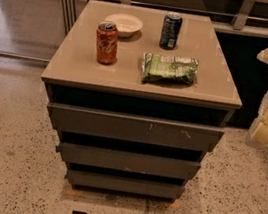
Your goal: Open middle drawer
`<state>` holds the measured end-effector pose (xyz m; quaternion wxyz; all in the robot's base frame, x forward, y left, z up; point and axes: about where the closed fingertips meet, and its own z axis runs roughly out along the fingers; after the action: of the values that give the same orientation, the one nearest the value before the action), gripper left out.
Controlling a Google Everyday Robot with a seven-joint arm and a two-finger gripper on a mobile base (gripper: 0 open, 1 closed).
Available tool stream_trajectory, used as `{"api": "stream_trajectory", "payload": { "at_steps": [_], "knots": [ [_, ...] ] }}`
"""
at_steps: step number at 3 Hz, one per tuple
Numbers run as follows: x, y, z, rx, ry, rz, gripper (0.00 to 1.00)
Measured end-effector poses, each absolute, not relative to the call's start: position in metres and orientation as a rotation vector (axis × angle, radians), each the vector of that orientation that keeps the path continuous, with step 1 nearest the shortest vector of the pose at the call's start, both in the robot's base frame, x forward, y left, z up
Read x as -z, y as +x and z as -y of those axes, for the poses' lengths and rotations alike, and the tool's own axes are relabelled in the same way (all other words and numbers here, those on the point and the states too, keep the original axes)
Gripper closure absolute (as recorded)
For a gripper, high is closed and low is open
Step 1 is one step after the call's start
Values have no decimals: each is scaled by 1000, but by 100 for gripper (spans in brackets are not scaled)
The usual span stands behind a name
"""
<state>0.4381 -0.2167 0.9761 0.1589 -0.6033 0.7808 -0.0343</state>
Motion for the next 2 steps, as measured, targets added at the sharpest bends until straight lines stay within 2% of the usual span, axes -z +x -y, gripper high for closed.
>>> {"api": "stream_trajectory", "payload": {
  "at_steps": [1, 2],
  "knots": [
    [-976, 438, 217, 98, -1725, -2232, 0],
    [-976, 439, 217, 103, -1720, -2228, 14]
  ]
}}
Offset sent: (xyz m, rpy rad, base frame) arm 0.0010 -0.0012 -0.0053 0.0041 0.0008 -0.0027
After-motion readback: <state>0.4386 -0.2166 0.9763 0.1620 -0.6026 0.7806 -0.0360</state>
